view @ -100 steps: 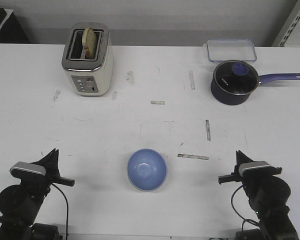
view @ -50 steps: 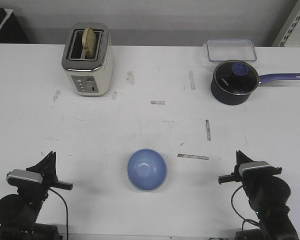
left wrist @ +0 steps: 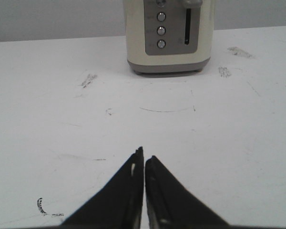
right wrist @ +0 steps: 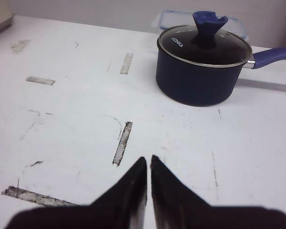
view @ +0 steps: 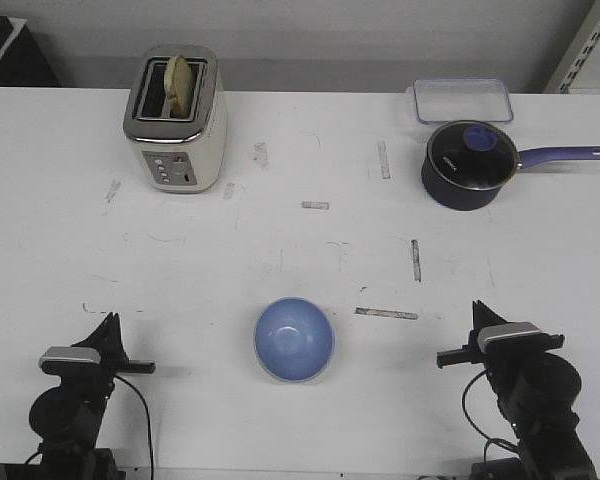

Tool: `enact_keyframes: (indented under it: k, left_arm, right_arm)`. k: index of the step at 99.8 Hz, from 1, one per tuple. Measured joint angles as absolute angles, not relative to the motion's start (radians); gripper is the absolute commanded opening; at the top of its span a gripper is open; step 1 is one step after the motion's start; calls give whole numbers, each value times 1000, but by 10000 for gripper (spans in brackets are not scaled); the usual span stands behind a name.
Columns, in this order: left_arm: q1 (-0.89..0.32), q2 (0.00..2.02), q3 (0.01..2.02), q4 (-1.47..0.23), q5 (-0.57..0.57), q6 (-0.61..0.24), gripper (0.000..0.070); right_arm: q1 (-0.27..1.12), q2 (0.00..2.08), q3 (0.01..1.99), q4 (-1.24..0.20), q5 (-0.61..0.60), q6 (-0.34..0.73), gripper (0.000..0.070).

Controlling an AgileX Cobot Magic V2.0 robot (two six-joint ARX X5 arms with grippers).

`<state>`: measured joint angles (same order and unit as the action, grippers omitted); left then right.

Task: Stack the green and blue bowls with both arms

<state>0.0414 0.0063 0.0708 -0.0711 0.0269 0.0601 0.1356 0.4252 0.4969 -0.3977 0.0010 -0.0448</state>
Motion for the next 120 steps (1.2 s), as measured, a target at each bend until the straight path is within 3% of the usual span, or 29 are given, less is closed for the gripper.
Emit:
enact_keyframes:
  k: [22, 100, 120]
  left_arm:
    - [34, 5, 34, 20, 30, 58, 1]
    - [33, 5, 34, 38, 32, 58, 1]
    - [33, 5, 34, 38, 32, 58, 2]
  right_arm:
    - [136, 425, 497, -392, 1, -45, 6]
    - [136, 425, 497, -388, 1, -46, 6]
    - [64, 337, 471, -323, 28, -123, 6]
